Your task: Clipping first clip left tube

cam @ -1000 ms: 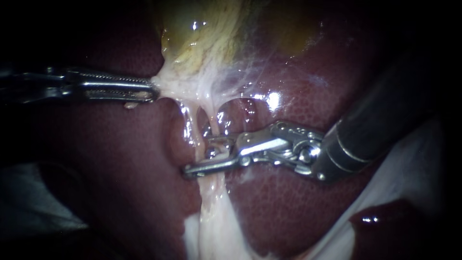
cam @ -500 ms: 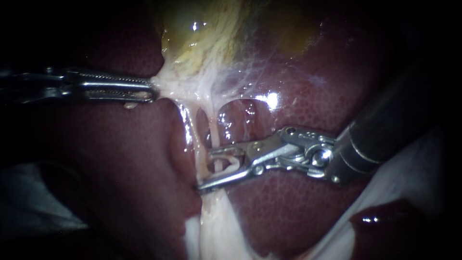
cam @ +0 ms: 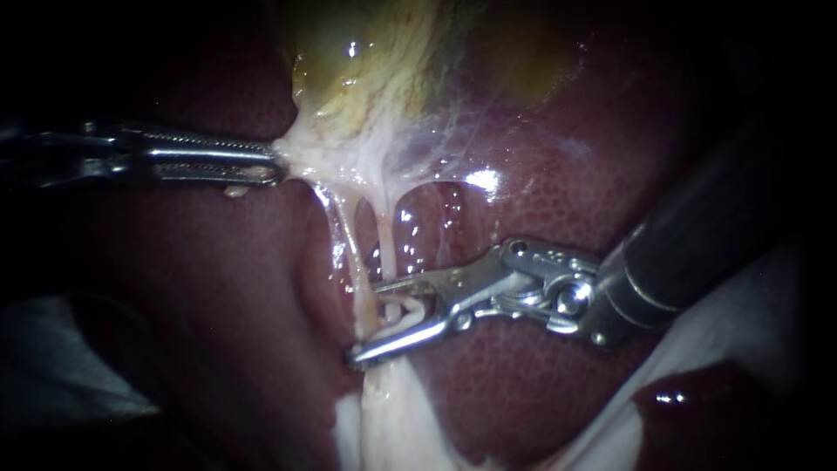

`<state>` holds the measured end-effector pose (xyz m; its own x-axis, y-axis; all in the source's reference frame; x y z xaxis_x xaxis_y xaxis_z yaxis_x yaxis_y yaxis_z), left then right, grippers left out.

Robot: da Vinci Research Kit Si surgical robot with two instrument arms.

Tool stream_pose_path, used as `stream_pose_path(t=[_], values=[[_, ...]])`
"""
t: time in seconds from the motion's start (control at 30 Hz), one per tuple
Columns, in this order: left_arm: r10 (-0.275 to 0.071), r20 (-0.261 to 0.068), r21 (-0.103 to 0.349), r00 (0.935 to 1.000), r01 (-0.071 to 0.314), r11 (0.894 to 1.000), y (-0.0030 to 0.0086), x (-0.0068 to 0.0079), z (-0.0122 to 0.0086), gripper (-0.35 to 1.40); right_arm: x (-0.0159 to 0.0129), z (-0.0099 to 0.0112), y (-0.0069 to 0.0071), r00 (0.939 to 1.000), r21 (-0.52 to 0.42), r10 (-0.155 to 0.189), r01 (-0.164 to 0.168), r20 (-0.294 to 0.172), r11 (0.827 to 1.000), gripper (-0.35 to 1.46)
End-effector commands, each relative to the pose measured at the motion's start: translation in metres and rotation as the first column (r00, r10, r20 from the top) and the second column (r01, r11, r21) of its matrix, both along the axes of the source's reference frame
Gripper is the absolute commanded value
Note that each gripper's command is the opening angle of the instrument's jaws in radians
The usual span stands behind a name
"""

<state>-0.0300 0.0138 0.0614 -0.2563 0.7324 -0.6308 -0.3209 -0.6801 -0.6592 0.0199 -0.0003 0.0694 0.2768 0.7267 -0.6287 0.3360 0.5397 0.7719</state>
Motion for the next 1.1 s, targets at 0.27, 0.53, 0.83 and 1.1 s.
stream_pose_path(t=[0.27, 0.53, 0.83, 1.1], values=[[-0.001, 0.000, 0.000, 1.0000, 0.001, 1.000, 0.0000, 0.0000, -0.0001, -0.35, -0.0013, 0.0005, 0.0004, 0.9999, 0.002, -0.015, 0.015, -0.009, 1.000, 0.47], [-0.001, 0.000, 0.000, 1.0000, 0.001, 1.000, 0.0000, 0.0000, -0.0001, -0.35, -0.0016, 0.0007, 0.0005, 0.9998, 0.002, -0.017, 0.017, -0.011, 1.000, 0.47], [-0.001, -0.001, 0.000, 1.0000, 0.001, 1.000, 0.0000, 0.0000, -0.0001, -0.35, -0.0014, 0.0002, 0.0003, 0.9993, 0.004, -0.027, 0.027, -0.025, 1.000, 0.46], [-0.001, -0.001, 0.000, 1.0000, 0.001, 1.000, 0.0000, -0.0001, 0.0000, -0.35, -0.0007, 0.0003, 0.0003, 0.9993, 0.005, -0.022, 0.023, -0.029, 1.000, 0.45]])
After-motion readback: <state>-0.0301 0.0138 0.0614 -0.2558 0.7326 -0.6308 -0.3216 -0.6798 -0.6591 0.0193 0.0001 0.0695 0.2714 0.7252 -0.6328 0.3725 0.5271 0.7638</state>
